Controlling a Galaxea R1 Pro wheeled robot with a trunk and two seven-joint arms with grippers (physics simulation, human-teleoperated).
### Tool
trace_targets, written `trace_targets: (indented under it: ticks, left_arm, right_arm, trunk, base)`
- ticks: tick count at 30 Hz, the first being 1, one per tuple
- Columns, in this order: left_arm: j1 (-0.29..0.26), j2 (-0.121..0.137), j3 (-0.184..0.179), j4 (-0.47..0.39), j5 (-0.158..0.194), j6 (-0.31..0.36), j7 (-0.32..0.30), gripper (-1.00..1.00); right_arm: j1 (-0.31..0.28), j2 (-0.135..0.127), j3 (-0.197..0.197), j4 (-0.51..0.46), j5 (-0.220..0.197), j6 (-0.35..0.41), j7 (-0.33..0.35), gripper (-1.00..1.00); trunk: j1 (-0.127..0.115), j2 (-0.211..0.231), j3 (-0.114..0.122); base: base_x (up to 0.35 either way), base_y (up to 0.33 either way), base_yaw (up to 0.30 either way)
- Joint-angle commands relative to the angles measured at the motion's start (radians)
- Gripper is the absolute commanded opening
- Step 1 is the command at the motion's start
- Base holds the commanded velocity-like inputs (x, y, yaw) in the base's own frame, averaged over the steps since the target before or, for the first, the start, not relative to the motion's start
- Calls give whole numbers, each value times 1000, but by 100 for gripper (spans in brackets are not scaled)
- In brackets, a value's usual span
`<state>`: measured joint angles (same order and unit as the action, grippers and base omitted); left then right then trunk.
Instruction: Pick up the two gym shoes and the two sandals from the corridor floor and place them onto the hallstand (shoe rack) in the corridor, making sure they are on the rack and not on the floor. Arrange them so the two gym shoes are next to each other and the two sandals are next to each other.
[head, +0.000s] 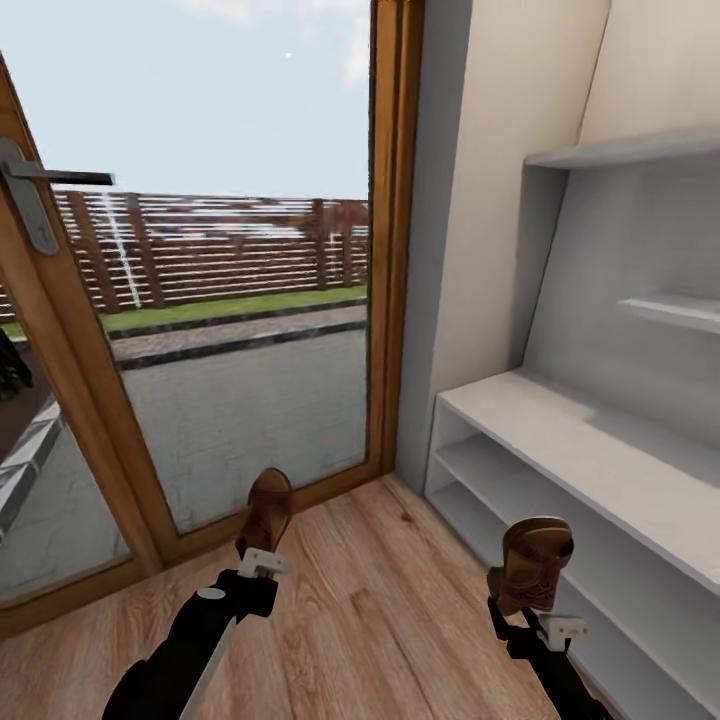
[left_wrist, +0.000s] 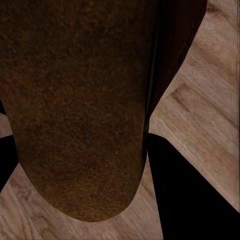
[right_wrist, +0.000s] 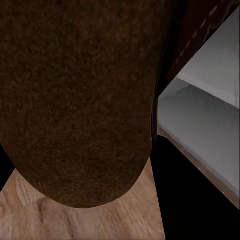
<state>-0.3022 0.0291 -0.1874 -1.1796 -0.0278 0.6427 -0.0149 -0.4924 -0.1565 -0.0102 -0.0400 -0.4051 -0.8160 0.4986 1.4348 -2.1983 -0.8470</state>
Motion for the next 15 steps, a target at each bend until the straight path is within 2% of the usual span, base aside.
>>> trace_targets:
  ticks: [1,15]
  left_arm:
    - [0,0,0,0,-3,0,-2,-100]
    - [1,0,-2,0,-4,0,-2,-100]
  right_arm:
    - [0,0,1,0,0,0,0,-100]
    - [0,0,1,0,0,0,0,-100]
  trunk:
    - [0,0,1]
    - [0,0,11]
  base:
    - [0,164,-267]
    - [0,288,-267]
